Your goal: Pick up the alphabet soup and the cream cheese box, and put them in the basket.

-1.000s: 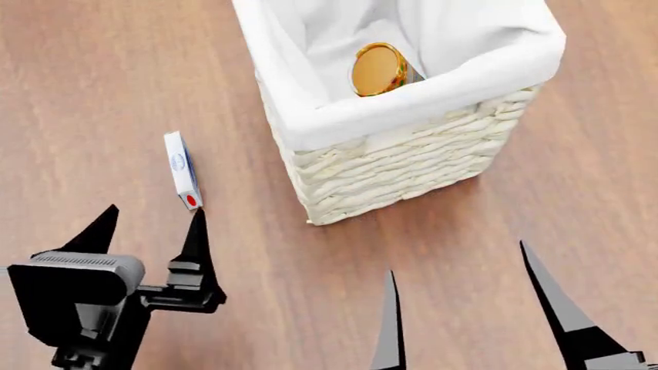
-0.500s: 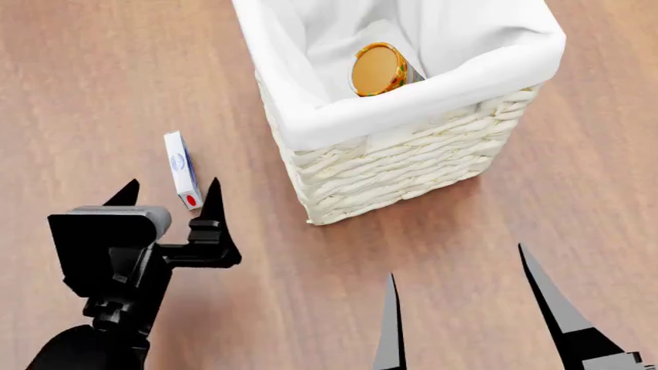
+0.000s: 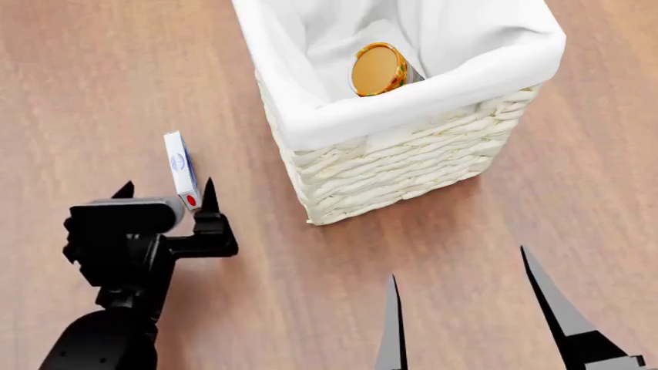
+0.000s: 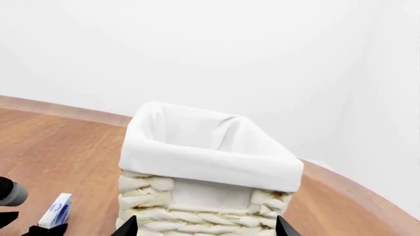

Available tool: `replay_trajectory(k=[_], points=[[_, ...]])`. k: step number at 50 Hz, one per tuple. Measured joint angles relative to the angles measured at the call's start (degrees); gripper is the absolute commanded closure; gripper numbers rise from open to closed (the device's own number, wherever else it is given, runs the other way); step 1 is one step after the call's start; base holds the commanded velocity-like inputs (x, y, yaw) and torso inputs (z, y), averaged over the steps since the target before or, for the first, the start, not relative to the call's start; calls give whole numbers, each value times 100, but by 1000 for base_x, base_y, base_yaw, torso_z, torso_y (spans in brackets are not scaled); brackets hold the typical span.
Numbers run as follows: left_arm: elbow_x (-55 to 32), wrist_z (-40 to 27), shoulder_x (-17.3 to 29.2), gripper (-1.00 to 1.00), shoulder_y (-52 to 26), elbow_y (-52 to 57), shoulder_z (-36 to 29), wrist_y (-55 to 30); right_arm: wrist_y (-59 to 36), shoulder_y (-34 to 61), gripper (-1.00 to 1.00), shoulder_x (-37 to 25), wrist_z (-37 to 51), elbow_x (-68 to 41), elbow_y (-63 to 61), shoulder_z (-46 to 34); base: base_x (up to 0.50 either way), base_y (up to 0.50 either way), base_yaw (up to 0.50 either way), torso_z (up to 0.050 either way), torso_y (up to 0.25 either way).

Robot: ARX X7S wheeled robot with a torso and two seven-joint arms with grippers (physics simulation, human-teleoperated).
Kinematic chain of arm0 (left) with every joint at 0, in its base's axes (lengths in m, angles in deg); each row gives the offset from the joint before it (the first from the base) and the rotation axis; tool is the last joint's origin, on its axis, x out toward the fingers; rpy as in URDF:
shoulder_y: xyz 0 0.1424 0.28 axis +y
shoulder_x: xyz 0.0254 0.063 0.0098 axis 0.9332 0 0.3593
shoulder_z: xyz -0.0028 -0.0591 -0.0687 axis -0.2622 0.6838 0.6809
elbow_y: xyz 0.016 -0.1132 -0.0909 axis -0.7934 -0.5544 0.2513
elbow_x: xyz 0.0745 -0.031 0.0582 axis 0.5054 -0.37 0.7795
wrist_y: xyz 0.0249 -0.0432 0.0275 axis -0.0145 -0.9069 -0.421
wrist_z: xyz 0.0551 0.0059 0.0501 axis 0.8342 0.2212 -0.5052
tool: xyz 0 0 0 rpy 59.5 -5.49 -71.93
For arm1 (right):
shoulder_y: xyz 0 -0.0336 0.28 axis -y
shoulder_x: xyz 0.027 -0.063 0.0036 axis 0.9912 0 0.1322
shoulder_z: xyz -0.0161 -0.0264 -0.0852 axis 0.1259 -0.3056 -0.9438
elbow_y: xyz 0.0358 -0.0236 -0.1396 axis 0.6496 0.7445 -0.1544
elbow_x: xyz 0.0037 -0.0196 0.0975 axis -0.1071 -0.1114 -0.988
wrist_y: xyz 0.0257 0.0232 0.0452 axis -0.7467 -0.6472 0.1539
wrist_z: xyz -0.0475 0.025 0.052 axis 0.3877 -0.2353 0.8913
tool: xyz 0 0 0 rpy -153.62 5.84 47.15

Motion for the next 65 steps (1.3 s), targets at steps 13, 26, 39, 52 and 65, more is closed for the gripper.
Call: replay_trajectory(k=[13, 26, 39, 52, 65], points=[[2, -2, 2, 100, -27, -77, -115, 29, -10, -44, -100, -21, 35, 26, -59, 9, 0, 0, 0, 0, 0], [-107, -107, 138, 100, 71, 272, -198, -182, -20, -72, -100, -32, 62, 44, -118, 24, 0, 0, 0, 0, 0], [-388, -692, 836, 100, 266, 2652, -206, -1230, 2, -118, -100, -58, 91, 70, -190, 40, 0, 0, 0, 0, 1], [-672, -1091, 1385, 100, -365, 4358, -62, -2258, 66, -171, -100, -70, 110, 93, -232, 48, 0, 0, 0, 1, 0], [-683, -617, 1152, 100, -1985, 3499, -151, -2680, 112, -211, -100, -92, 123, 88, -233, 67, 0, 0, 0, 0, 1]])
